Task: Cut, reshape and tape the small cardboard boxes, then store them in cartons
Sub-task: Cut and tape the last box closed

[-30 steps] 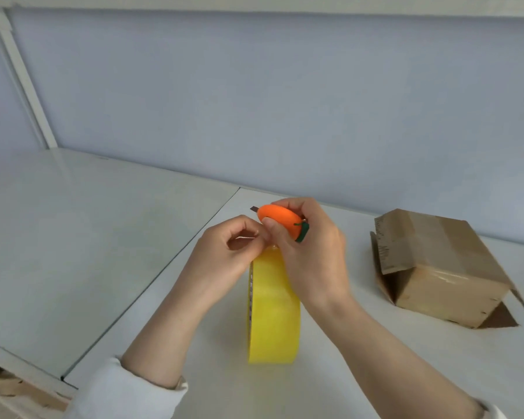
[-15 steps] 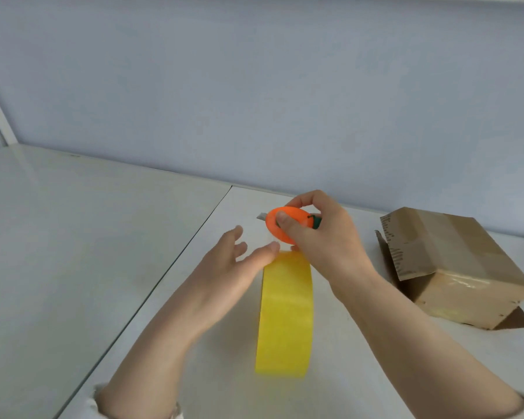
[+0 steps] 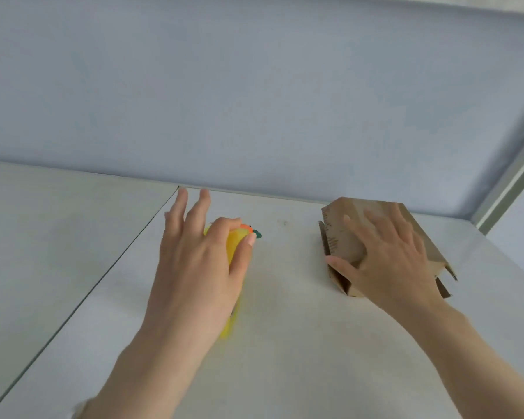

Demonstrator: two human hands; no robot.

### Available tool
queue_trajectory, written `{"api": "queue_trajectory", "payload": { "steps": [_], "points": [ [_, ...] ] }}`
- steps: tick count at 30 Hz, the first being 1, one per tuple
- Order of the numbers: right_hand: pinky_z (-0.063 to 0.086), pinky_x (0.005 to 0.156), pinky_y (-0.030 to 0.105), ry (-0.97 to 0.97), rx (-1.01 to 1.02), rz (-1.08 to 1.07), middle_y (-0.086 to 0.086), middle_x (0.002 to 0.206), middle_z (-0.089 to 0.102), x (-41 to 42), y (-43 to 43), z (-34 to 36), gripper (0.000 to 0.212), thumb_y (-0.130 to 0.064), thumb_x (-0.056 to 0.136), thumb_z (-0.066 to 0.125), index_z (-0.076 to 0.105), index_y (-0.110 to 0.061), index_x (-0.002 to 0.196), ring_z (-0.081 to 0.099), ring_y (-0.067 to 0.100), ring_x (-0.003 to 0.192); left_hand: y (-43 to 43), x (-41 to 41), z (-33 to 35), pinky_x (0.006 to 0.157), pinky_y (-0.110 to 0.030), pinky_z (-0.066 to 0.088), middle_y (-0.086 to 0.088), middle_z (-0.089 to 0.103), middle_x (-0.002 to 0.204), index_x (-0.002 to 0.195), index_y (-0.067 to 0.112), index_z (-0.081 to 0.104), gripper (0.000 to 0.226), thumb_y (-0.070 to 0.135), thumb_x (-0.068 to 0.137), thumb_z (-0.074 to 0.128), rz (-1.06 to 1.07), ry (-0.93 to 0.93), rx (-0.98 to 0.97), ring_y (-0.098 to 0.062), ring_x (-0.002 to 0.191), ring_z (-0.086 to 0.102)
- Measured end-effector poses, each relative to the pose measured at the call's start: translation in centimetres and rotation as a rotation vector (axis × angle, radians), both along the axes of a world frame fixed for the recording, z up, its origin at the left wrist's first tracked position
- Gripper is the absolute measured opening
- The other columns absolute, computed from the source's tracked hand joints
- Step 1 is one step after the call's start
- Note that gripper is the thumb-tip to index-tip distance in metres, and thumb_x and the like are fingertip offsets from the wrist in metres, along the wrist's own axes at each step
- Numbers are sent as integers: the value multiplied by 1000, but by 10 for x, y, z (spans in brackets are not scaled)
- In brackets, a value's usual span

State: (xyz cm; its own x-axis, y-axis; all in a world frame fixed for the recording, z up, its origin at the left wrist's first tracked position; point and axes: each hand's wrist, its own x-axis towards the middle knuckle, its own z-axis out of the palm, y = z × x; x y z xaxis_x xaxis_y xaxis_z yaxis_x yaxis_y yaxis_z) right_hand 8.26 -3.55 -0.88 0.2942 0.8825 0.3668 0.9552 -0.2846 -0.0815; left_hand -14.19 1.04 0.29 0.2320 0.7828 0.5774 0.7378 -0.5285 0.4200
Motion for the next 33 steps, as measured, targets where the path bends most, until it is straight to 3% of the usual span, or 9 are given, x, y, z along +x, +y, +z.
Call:
{"api": "queue_trajectory", "payload": {
  "steps": [3, 6, 10, 13, 16, 20, 23, 28, 33],
  "points": [
    [43, 93, 59, -122, -19, 56, 16, 127, 58, 21, -5, -19, 63, -51, 67, 74, 62, -20, 121, 53, 43, 117, -9, 36, -7, 110, -39, 27, -15, 53, 132, 102, 14, 69, 45, 40, 87, 36, -114, 2, 182, -34, 132, 39],
    [49, 87, 53, -182, 22, 164, 15, 121, 63, 34, -12, -19, 50, -56, 78, 45, 65, -20, 108, 61, 41, 108, -30, 84, -19, 111, -14, 10, 6, 21, 154, 141, 26, 35, 64, 57, 86, 39, -390, -117, -209, -5, 142, 14],
    [50, 88, 38, 315, 360, 189, -3, 129, 58, 52, -42, -4, 44, -57, 81, 52, 60, -30, 114, 59, 18, 112, -32, 131, -34, 110, -11, 1, 16, -17, 154, 147, 31, -12, 91, 49, 86, 54, -559, -82, -536, 5, 140, -10],
    [43, 76, 18, 949, 515, 228, -17, 108, 63, 58, -66, 7, 19, -40, 85, 56, 54, -38, 104, 59, -3, 91, -47, 149, -20, 107, -2, 2, 20, -9, 154, 142, 41, 4, 76, 44, 85, 53, -655, -223, -368, 10, 139, -7],
    [44, 75, 12, 1083, 516, 292, -17, 107, 63, 64, -90, -5, 29, -50, 80, 43, 52, -42, 107, 57, -7, 94, -65, 161, -19, 111, -8, 11, 16, 18, 152, 136, 38, 36, 53, 54, 88, 48, -612, -207, -105, -2, 142, 10],
    [40, 101, 20, 946, 366, 415, -23, 136, 43, 67, -109, -23, 40, -61, 92, 28, 47, -48, 124, 33, -14, 126, -76, 153, -26, 107, -5, 14, 9, 39, 138, 123, 25, 54, 49, 54, 85, 41, -520, -62, 23, -7, 135, 26],
    [35, 101, 14, 786, 278, 429, -25, 146, 30, 66, -104, -14, 40, -51, 93, 31, 54, -39, 124, 33, -17, 124, -76, 133, -24, 103, -6, 24, 18, 39, 133, 119, 28, 56, 56, 63, 79, 40, -460, -34, -69, -1, 128, 35],
    [44, 91, 26, 453, 269, 410, -14, 126, 57, 70, -92, -1, 20, -26, 93, 51, 67, -22, 105, 44, 3, 128, -75, 125, -12, 106, -15, 23, 25, 35, 138, 124, 32, 50, 64, 71, 78, 28, -428, 195, -71, 9, 137, 10],
    [47, 69, 33, 220, 104, 376, -5, 93, 56, 69, -79, 26, 17, -32, 89, 54, 57, -20, 77, 60, 18, 94, -72, 123, -4, 105, -21, 32, 23, 33, 144, 124, 31, 50, 57, 66, 81, 35, -492, 256, -175, 11, 132, 18]
  ]
}}
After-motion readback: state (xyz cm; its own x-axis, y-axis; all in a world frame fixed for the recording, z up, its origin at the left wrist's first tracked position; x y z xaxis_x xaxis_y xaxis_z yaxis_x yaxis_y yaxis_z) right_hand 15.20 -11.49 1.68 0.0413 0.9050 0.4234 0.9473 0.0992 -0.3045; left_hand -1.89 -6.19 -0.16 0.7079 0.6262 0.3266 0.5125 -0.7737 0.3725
